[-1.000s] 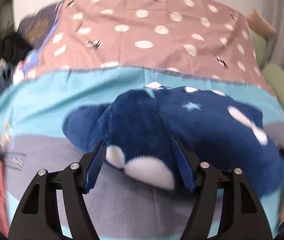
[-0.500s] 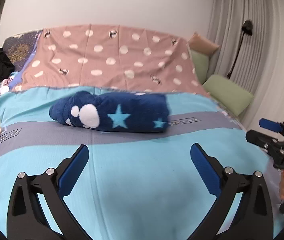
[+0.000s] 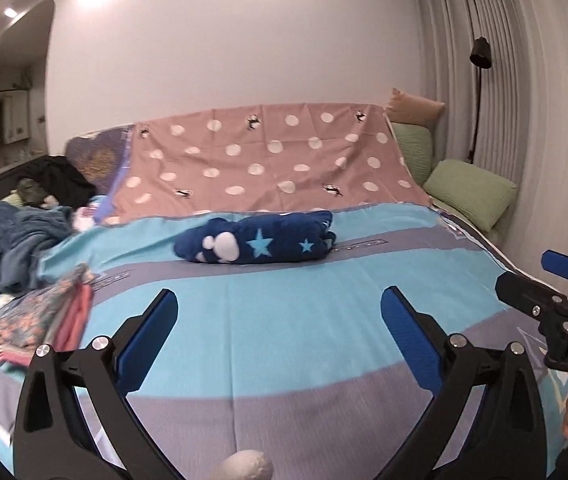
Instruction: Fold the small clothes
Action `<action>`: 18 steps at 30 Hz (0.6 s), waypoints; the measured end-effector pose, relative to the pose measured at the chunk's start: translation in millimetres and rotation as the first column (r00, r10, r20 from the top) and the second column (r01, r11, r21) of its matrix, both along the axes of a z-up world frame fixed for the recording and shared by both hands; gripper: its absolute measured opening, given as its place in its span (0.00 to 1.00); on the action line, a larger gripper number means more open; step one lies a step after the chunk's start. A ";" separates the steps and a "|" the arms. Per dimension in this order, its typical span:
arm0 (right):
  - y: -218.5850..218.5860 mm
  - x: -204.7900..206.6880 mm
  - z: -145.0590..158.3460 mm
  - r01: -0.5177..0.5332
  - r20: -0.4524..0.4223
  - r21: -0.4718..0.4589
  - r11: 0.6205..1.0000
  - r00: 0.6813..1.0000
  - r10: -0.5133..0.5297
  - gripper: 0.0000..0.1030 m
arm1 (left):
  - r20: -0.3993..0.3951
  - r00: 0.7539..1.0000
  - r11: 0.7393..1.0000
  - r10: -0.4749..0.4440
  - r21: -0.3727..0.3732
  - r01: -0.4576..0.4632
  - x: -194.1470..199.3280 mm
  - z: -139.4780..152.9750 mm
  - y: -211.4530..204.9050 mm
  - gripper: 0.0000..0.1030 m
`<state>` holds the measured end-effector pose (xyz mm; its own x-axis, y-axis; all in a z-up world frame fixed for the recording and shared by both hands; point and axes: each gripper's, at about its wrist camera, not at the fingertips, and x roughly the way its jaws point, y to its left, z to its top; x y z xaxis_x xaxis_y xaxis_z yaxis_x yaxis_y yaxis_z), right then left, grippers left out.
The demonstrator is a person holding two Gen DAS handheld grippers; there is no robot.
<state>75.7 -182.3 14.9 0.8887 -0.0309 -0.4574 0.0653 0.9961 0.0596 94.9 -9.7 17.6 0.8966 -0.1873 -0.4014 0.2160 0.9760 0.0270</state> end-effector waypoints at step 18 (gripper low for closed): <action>-5.4 -76.3 -9.8 0.011 0.015 -0.010 1.000 1.000 -0.011 0.98 | 0.012 1.000 0.998 -0.022 0.051 0.021 -94.8 4.0 -21.1 0.99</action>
<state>-0.6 -187.7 5.1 0.8950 -0.0448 -0.4438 0.0752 0.9959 0.0510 0.0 -30.8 21.6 0.8975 -0.1863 -0.3997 0.2364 0.9684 0.0794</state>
